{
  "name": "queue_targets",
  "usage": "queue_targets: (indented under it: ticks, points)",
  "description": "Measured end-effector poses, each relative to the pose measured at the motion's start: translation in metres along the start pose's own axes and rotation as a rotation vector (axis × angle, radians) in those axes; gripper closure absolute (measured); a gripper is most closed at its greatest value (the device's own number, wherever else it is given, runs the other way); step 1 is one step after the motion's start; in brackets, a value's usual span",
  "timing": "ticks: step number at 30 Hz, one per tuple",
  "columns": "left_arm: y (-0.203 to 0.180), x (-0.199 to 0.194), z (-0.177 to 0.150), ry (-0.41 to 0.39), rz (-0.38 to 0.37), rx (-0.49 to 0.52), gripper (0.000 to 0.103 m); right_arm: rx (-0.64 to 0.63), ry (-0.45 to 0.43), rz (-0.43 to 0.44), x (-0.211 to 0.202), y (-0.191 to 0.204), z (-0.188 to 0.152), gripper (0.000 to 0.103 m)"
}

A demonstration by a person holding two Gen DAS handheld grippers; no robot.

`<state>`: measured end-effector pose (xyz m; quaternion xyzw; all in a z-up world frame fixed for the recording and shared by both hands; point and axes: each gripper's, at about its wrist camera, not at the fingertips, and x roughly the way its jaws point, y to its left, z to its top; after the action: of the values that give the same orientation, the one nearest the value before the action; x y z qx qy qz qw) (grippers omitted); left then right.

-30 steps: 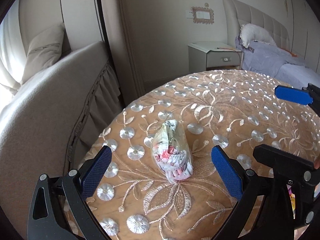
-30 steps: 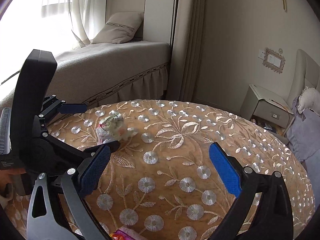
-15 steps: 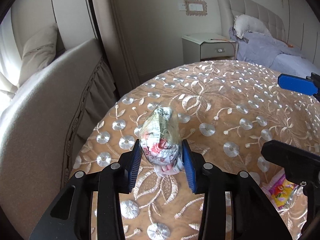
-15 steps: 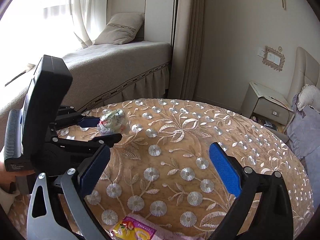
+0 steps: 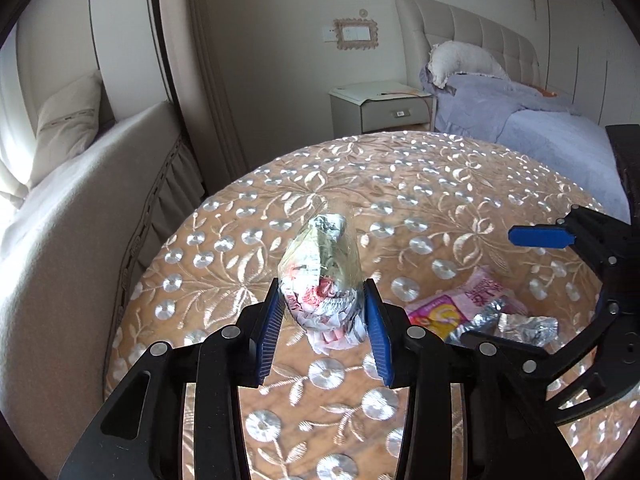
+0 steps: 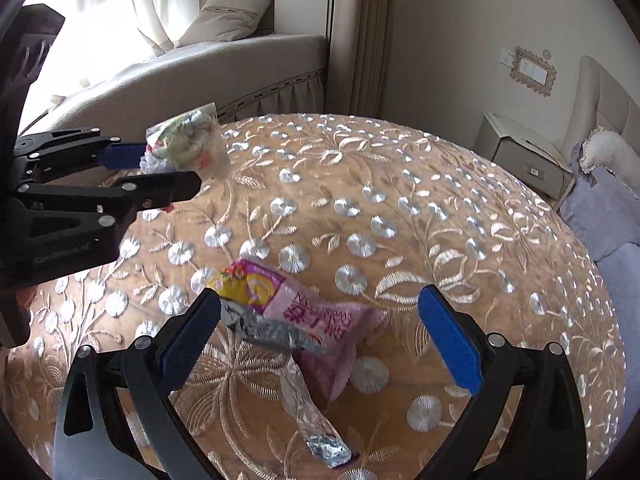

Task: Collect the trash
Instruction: 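Grasp the pink snack wrapper with the right tool while the left tool grasps the wrapped item, then carry both items to the white bin and open both tools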

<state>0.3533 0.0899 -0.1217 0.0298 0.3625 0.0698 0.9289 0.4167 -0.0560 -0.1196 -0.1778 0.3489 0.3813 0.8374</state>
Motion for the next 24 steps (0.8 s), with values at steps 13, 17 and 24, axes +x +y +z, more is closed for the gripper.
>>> queue_targets:
  ticks: [13, 17, 24]
  points:
    - [-0.033, -0.056, -0.023, -0.04, -0.017, 0.021, 0.064, 0.03, 0.041, 0.036, -0.025, 0.012, -0.031, 0.091]
    - [-0.054, -0.085, -0.031, -0.083, -0.034, 0.05, 0.064, 0.013, -0.041, -0.011, -0.085, 0.021, -0.044, 0.091]
    - [-0.112, -0.144, -0.044, -0.175, -0.167, 0.112, 0.064, 0.059, -0.159, -0.14, -0.195, 0.019, -0.092, 0.091]
